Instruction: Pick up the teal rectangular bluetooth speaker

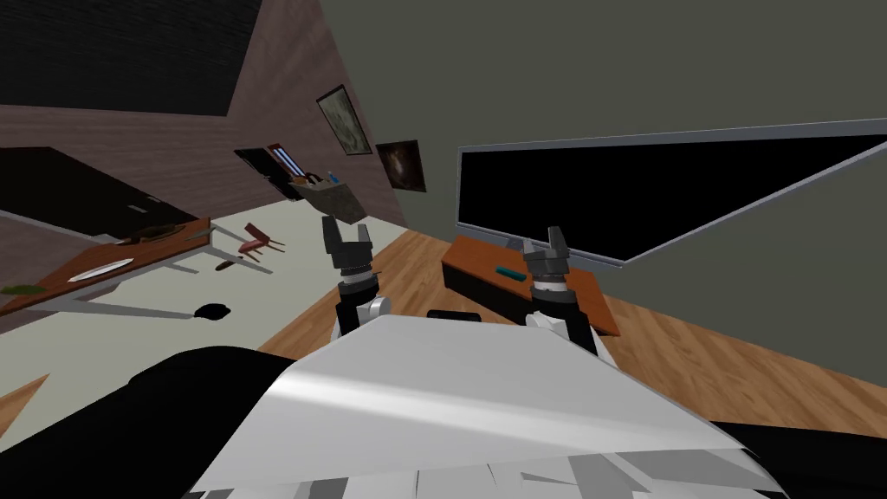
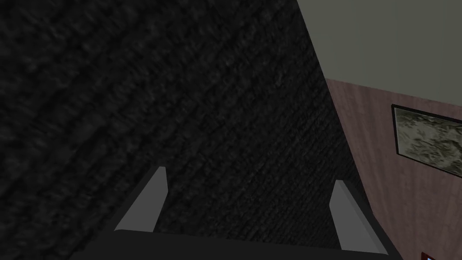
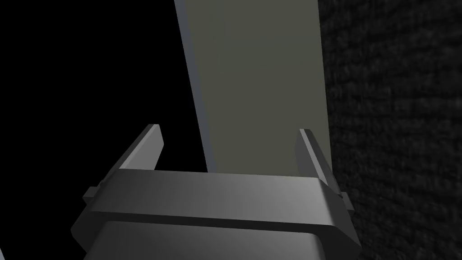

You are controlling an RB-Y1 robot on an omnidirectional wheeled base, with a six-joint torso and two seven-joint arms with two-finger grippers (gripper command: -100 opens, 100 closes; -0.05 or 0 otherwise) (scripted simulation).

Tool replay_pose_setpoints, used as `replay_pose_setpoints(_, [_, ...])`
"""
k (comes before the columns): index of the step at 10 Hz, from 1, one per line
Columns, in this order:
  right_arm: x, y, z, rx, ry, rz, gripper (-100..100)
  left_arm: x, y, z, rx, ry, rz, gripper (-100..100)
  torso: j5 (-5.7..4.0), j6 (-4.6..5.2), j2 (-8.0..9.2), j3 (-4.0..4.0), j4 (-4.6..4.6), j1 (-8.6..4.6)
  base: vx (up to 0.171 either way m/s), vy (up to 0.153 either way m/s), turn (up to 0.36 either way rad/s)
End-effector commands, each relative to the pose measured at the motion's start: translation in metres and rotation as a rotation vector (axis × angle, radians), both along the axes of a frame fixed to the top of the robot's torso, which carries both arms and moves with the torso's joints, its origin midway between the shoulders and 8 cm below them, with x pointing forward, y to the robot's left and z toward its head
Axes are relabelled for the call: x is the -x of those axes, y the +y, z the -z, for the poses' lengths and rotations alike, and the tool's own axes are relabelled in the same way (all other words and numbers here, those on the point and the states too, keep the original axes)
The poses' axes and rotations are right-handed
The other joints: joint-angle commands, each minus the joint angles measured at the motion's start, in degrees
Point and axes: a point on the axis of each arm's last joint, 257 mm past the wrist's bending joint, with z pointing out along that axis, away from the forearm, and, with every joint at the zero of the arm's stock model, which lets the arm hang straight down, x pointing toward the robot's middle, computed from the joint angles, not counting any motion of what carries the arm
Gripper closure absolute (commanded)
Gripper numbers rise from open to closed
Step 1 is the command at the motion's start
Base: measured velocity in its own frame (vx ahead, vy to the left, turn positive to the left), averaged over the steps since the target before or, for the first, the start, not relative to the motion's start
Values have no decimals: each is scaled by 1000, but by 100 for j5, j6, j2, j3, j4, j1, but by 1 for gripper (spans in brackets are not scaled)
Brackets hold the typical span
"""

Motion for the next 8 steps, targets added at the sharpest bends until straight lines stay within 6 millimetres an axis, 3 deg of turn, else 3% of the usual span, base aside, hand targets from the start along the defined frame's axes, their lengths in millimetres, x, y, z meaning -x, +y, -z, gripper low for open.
replay_pose_setpoints(1, [-8,1,25,74,68,4,-100,0,0,0,0,0,0,0,0,0,0,0,0,0,-31,-5,272])
replay_pose_setpoints(2, [-13,2,43,121,115,3,-100,0,0,0,0,0,0,0,0,1,-1,0,0,-2,-39,-13,371])
replay_pose_setpoints(3, [-13,3,44,143,118,-4,-100,0,0,0,0,0,0,0,-1,-2,-1,-1,0,-4,-28,-19,100])
replay_pose_setpoints(4, [-16,2,63,196,165,-2,-100,0,0,0,0,0,0,0,-1,6,-1,0,0,-5,-25,-6,194])
replay_pose_setpoints(5, [-16,3,63,206,166,-7,-100,0,0,0,0,0,0,0,-1,1,-2,-1,0,-3,-19,-7,107])
replay_pose_setpoints(6, [-18,2,84,268,216,-11,-100,0,0,0,0,0,0,0,0,5,-4,-2,-1,-2,-18,-8,194])
replay_pose_setpoints(7, [-18,2,84,271,216,-12,-100,0,0,0,0,0,0,0,0,2,-4,-3,-1,-2,-16,-11,116])
replay_pose_setpoints(8, [-20,1,105,336,267,-17,-100,0,0,0,0,0,0,0,-1,5,-6,-3,-1,-4,-19,-7,235])
